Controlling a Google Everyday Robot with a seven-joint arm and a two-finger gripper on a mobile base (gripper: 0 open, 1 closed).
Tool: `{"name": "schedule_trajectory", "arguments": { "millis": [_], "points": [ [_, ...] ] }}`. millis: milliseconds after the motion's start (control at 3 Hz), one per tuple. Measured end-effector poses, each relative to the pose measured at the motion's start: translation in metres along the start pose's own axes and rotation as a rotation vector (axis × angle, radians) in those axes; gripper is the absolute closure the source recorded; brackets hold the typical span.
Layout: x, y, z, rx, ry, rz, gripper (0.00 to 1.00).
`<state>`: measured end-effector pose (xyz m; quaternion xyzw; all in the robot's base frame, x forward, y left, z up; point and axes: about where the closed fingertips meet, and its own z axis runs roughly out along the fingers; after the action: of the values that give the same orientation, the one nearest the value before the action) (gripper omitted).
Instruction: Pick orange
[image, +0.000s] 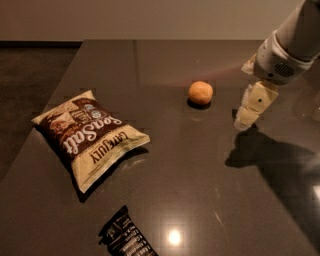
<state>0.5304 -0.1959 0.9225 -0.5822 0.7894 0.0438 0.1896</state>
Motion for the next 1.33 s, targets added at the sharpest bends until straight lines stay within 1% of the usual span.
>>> {"name": "schedule_trajectory", "arguments": {
  "millis": [333, 667, 1000, 1333],
  "points": [
    [-0.006, -0.025, 0.027, 0.019, -0.070, 0.024, 0.00],
    [-0.019, -0.053, 0.060, 0.034, -0.134, 0.038, 0.00],
    [-0.036, -0.067, 0.082, 0.028, -0.177, 0.033, 0.00],
    [-0.051, -0.075, 0.096, 0.012, -0.207, 0.032, 0.00]
  ]
}}
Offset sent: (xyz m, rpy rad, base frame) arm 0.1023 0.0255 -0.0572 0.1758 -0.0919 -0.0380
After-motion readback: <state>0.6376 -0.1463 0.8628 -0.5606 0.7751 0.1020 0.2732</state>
